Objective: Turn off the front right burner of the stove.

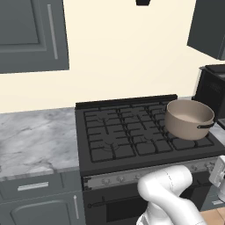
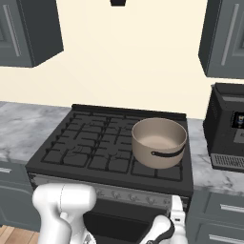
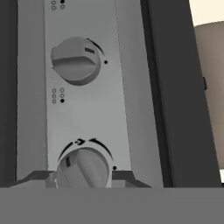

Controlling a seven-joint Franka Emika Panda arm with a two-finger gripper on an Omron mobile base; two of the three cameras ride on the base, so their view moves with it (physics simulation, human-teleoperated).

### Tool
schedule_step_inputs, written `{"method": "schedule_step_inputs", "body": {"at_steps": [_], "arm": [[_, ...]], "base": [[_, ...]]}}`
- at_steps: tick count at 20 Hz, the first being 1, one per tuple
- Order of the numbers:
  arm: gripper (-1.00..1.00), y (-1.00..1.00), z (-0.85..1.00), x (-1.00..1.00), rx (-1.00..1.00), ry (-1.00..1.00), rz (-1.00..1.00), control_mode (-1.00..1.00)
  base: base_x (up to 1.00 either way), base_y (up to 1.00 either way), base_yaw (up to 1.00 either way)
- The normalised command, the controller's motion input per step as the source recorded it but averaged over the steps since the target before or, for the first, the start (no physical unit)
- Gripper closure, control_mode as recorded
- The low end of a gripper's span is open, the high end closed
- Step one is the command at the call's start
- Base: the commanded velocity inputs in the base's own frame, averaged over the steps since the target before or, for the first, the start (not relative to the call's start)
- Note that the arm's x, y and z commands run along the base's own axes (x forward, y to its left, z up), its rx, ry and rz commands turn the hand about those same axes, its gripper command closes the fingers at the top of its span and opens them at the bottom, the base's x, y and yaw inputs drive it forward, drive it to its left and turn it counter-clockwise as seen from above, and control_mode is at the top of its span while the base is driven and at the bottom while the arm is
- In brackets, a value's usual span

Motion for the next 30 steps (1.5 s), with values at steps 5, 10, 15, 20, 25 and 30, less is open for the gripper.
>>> {"method": "schedule_step_inputs", "body": {"at_steps": [5, 10, 15, 20, 25, 30], "arm": [[1.0, 0.09, 0.43, 0.02, 0.29, -0.02, -0.1, -1.0], [1.0, 0.15, 0.54, 0.15, 0.31, 0.0, -0.11, -1.0], [1.0, 0.28, 0.5, 0.14, 0.3, 0.01, -0.11, -1.0], [1.0, 0.43, 0.55, 0.37, 0.2, 0.03, -0.09, -1.0], [1.0, 0.54, 0.69, 0.53, 0.15, 0.01, -0.04, -1.0], [1.0, 0.64, 0.67, 0.62, 0.11, 0.0, -0.01, -1.0]], "base": [[0.0, 0.0, 0.0], [0.0, 0.0, 0.0], [0.0, 0.0, 0.0], [0.0, 0.0, 0.0], [0.0, 0.0, 0.0], [0.0, 0.0, 0.0]]}}
